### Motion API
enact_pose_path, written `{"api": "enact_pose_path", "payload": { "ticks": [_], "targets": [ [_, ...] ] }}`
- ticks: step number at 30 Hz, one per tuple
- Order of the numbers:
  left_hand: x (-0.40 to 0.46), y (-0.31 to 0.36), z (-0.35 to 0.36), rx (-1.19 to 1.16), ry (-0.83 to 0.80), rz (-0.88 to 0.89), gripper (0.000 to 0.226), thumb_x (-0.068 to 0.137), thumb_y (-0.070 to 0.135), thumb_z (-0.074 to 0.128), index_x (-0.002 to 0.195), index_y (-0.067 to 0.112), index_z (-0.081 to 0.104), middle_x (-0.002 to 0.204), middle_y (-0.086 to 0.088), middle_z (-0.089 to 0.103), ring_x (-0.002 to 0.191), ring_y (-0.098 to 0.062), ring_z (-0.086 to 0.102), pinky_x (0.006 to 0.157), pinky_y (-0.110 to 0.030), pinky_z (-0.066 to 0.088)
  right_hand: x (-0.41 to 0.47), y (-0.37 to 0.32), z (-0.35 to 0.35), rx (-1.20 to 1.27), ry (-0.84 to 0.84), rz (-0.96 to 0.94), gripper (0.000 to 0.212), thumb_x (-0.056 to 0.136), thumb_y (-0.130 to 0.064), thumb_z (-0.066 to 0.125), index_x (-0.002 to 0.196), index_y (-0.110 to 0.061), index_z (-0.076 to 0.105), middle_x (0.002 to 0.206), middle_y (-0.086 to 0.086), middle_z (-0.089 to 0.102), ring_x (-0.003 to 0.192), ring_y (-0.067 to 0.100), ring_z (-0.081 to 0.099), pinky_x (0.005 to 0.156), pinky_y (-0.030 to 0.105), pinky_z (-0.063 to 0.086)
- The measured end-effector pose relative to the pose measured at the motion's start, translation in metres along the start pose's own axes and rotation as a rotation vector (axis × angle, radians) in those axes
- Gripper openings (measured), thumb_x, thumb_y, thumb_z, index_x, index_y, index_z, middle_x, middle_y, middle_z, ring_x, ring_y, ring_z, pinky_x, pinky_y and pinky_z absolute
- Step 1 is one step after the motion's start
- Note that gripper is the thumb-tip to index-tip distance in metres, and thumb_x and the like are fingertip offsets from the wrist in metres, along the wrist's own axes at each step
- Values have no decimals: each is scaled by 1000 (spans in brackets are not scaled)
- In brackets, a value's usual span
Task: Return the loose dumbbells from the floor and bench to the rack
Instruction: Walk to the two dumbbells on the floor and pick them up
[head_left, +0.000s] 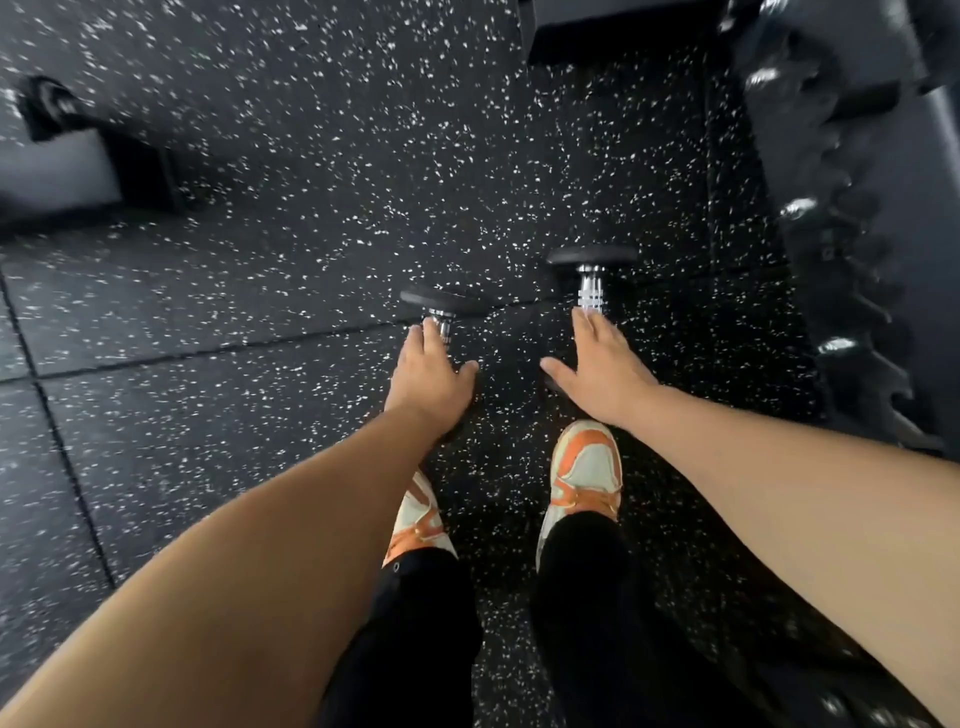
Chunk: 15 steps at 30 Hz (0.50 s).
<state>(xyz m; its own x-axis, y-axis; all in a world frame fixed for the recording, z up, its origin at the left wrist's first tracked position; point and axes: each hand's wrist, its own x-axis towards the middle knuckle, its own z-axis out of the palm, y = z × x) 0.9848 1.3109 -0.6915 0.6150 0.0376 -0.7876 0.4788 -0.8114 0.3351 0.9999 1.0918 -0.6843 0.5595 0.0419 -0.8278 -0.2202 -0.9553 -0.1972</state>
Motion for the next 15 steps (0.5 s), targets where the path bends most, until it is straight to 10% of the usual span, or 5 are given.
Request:
{"api": "enact_pose_path", "payload": {
  "ticks": [10, 15],
  "targets": [
    [42, -11, 40, -360, 121, -188, 65, 100, 46, 40, 155, 21, 15, 150, -11, 40, 129, -29, 46, 104, -44, 36, 72, 5, 26, 430, 245, 332, 85, 100, -48, 46, 157, -12, -7, 150, 19, 42, 127, 37, 51, 89, 40, 44],
    [50, -18, 46, -358, 146, -211, 49, 100, 48, 38, 135, 14, 39, 104, -3, 57, 93, -24, 50, 80, -36, 36, 89, 13, 35, 587, 315, 327, 63, 101, -49, 40, 150, -14, 19, 119, 15, 62, 95, 34, 67, 78, 44, 57]
  ]
}}
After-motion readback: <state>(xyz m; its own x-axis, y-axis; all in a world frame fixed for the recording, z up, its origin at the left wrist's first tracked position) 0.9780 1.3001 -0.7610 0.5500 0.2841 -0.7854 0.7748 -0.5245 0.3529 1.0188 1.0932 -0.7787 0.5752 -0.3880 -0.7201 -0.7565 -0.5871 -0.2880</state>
